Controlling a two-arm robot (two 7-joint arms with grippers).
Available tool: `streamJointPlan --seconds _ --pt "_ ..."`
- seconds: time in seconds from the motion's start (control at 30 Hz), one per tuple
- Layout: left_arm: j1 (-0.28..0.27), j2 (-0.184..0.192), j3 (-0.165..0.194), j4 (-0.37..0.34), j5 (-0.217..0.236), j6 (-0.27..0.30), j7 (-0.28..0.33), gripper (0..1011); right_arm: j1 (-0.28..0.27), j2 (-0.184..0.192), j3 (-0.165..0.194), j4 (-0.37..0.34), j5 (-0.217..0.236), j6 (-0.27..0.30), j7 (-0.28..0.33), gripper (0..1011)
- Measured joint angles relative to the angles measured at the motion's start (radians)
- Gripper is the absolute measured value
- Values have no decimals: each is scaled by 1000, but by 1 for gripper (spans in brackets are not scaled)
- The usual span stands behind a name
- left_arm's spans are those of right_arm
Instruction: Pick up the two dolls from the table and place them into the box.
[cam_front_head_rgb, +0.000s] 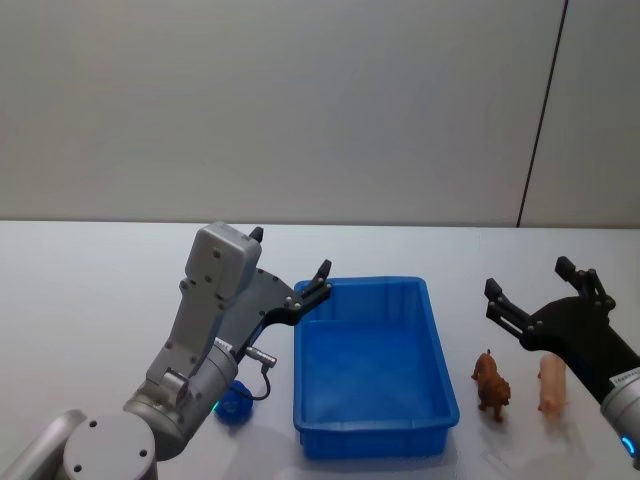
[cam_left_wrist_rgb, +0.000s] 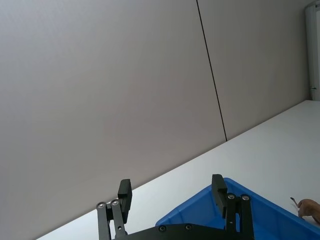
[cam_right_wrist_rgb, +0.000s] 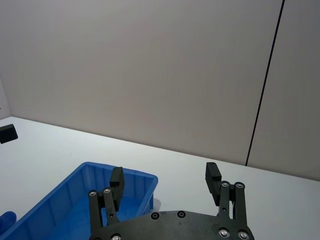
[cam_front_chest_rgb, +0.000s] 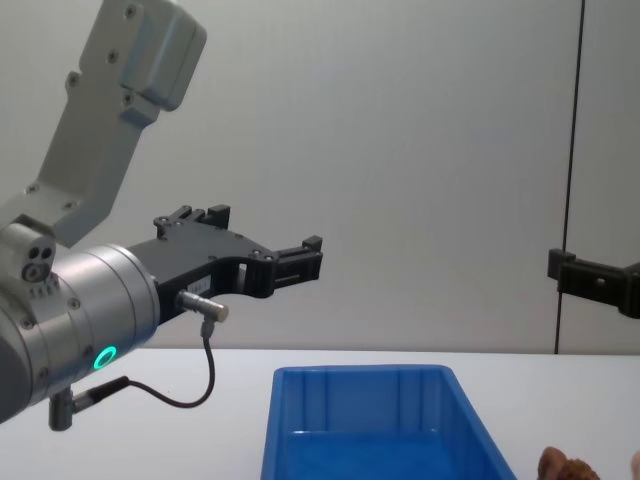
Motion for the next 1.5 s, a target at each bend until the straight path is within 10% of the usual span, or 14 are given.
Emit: streamJointPlan --seconds 1.5 --pt "0 0 0 0 0 0 0 1001 5 35 28 40 -28 84 7 1001"
